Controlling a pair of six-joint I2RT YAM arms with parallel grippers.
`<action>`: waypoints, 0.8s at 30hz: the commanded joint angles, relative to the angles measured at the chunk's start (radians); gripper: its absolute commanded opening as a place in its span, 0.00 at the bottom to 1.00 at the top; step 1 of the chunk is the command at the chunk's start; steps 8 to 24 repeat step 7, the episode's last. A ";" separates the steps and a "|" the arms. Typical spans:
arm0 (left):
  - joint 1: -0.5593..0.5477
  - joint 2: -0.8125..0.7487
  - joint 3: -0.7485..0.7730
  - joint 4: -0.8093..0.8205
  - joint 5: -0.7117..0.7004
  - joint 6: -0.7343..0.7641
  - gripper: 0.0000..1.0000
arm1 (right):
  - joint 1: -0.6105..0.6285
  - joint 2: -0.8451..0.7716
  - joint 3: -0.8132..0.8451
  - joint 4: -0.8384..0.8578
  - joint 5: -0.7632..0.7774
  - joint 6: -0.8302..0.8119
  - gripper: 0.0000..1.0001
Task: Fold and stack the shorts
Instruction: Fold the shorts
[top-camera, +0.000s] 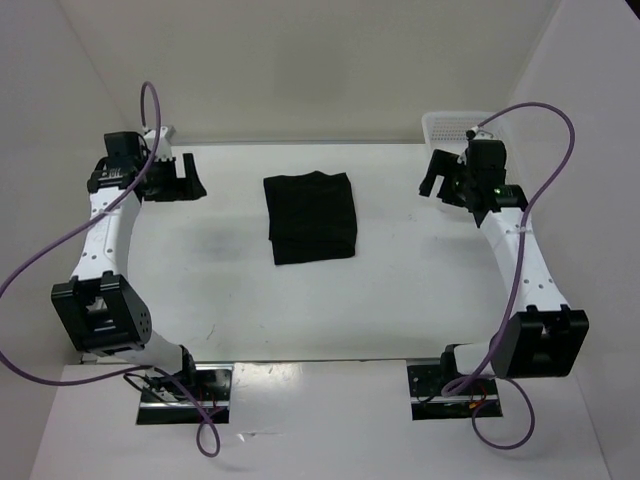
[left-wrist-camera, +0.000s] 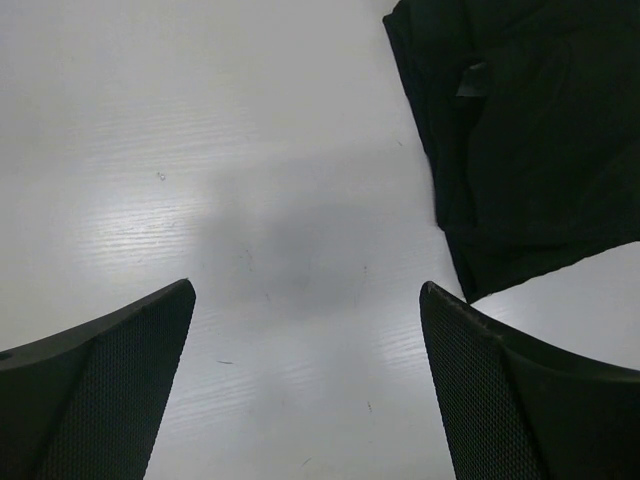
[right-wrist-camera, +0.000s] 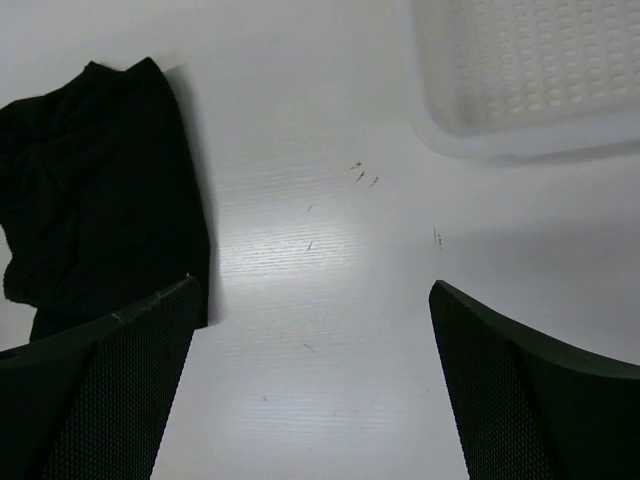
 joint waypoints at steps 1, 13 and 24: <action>0.002 -0.041 -0.019 0.034 0.005 0.004 1.00 | 0.003 -0.048 0.007 0.007 -0.030 -0.026 1.00; 0.011 -0.068 -0.038 0.034 0.005 0.004 1.00 | 0.003 -0.048 -0.004 0.016 -0.069 -0.039 1.00; 0.011 -0.068 -0.038 0.034 0.005 0.004 1.00 | 0.003 -0.048 -0.004 0.016 -0.069 -0.039 1.00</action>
